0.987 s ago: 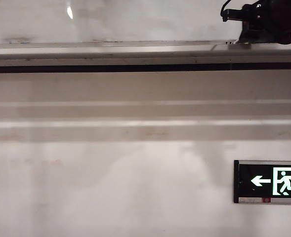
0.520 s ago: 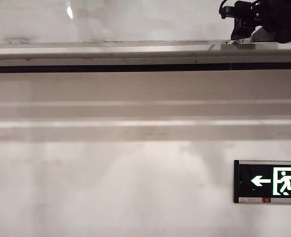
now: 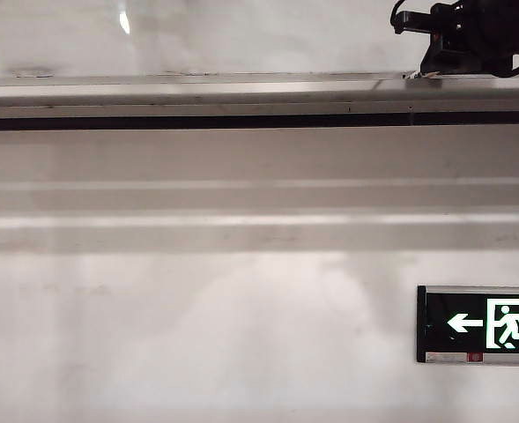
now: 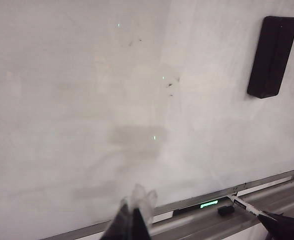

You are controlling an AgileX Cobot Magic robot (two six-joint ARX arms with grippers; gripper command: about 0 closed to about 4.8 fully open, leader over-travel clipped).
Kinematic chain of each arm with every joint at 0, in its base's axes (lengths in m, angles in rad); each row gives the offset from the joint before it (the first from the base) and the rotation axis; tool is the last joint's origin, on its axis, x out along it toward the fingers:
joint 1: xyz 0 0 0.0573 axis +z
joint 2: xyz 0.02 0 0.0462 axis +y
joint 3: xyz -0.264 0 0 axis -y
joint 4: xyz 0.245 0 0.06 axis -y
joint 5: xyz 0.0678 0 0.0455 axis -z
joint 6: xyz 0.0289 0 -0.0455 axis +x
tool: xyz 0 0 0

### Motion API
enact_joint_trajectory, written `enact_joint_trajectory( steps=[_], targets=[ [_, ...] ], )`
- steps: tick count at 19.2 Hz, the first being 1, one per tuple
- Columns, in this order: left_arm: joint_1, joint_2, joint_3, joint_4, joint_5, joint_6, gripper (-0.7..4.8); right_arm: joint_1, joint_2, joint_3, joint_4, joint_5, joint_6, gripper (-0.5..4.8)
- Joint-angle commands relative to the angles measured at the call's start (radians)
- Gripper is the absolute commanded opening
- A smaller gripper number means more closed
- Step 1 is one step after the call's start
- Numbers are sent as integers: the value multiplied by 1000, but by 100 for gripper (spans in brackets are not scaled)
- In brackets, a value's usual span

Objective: Take a marker from the whiteboard tray, write "Hi!" on the whiteboard, and then put the marker back vertically into the whiteboard tray.

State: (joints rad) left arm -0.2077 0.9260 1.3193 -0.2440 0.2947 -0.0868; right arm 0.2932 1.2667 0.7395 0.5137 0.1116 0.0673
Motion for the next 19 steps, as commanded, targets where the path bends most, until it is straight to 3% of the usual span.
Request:
enact_joint_trajectory(
  steps=[1, 6, 8, 12, 14, 17, 19],
  targets=[
    [-1, -2, 6, 15, -2, 1, -6, 3, -63, 2, -44, -23, 4, 39],
    [-1, -2, 6, 23, -2, 1, -6, 8, -297, 3, -204, -116, 11, 39],
    [-1, -2, 6, 27, -2, 1, -6, 25, -356, 52, -259, -137, 11, -5],
    [-1, -2, 6, 76, 11, 2, -6, 154, -314, 259, -308, -92, 10, -5],
    [-1, -2, 6, 77, 69, 3, -6, 232, -248, 347, -309, -76, 3, -5],
    [-1, -2, 6, 77, 126, 21, -6, 383, -127, 446, -308, 145, -42, -5],
    [-1, -2, 6, 72, 182, 129, -6, 479, -55, 496, -308, 309, -53, -5]
  ],
)
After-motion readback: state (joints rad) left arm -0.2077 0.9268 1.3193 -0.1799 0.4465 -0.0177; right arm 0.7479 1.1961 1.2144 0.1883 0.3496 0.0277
